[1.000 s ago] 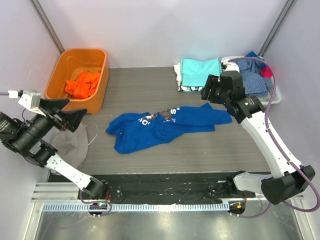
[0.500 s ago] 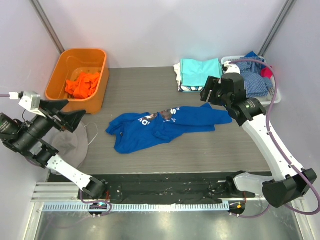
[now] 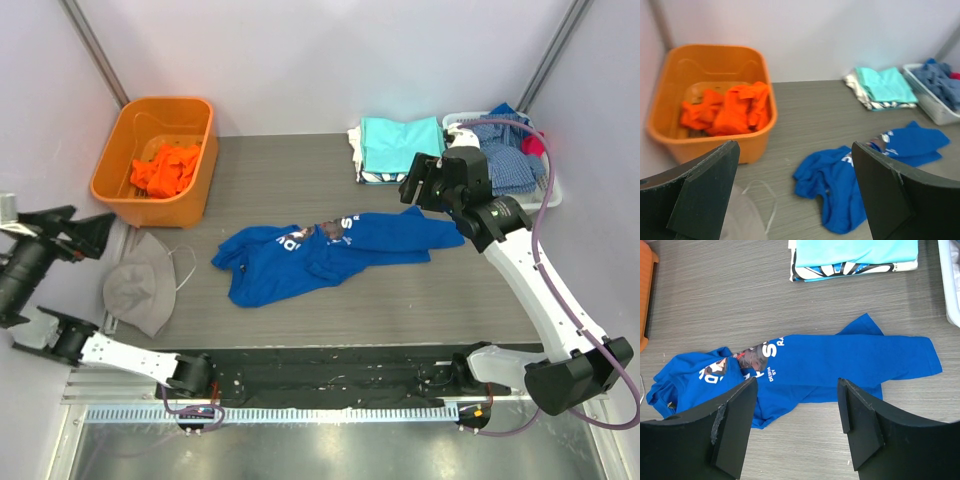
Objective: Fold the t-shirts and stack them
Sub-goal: Flatten the tshirt out
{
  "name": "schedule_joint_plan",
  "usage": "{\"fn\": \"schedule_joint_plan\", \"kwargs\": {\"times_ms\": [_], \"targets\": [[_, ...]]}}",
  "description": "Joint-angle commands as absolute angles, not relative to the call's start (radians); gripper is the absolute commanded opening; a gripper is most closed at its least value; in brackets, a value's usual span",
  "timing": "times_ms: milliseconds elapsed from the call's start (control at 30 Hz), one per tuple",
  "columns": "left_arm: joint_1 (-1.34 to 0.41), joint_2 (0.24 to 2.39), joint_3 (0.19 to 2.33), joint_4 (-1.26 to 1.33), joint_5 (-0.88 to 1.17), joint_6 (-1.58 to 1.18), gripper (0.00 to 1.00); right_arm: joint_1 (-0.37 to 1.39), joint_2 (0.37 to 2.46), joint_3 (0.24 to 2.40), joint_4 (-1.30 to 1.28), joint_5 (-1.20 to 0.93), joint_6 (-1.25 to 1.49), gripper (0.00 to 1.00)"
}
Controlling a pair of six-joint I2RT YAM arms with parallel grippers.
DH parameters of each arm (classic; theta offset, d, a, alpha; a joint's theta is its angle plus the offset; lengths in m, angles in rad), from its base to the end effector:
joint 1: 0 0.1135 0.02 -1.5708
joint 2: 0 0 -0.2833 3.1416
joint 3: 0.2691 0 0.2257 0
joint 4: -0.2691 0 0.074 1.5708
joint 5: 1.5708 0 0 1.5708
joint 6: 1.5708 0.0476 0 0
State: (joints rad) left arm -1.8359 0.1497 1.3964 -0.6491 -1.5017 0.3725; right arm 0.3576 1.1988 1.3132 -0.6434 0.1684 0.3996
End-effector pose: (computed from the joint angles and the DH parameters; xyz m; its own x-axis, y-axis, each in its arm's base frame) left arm 0.0940 0.1650 0.4246 -0.0344 -0.2227 -0.9743 0.3170 0.9221 -0.2219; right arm 0.2189 0.0733 0.4008 -0.5170 0.2163 -0.8282 -0.0091 0.9661 0.2580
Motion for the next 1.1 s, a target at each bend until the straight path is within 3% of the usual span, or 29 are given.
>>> {"fn": "schedule_joint_plan", "kwargs": {"times_ms": [0, 333, 533, 767, 1000, 1067], "targets": [[-1.666, 0.224, 1.465, -0.663, -1.747, 0.498, 1.00, 0.356, 1.180, 1.324, -0.600, 0.150, 0.414, 0.73], [-1.298, 0.337, 1.459, -0.626, -1.747, 0.690, 1.00, 0.356, 1.172, 1.319, -0.597, 0.133, 0.423, 0.73], [-1.123, 0.448, 1.295, -0.473, -1.747, 0.814, 1.00, 0.356, 1.167, 1.321, -0.604, 0.130, 0.422, 0.73], [-1.095, 0.632, 1.088, -0.019, -1.704, 0.965, 1.00, 0.356, 1.149, 1.313, -0.617, 0.133, 0.417, 0.73], [-1.187, 0.767, 1.111, -0.005, -1.608, 0.753, 1.00, 0.354, 1.126, 1.296, -0.624, 0.132, 0.419, 0.73], [-1.215, 0.813, 1.159, -0.136, -1.560, 0.654, 1.00, 0.356, 1.121, 1.290, -0.624, 0.133, 0.423, 0.73]]}}
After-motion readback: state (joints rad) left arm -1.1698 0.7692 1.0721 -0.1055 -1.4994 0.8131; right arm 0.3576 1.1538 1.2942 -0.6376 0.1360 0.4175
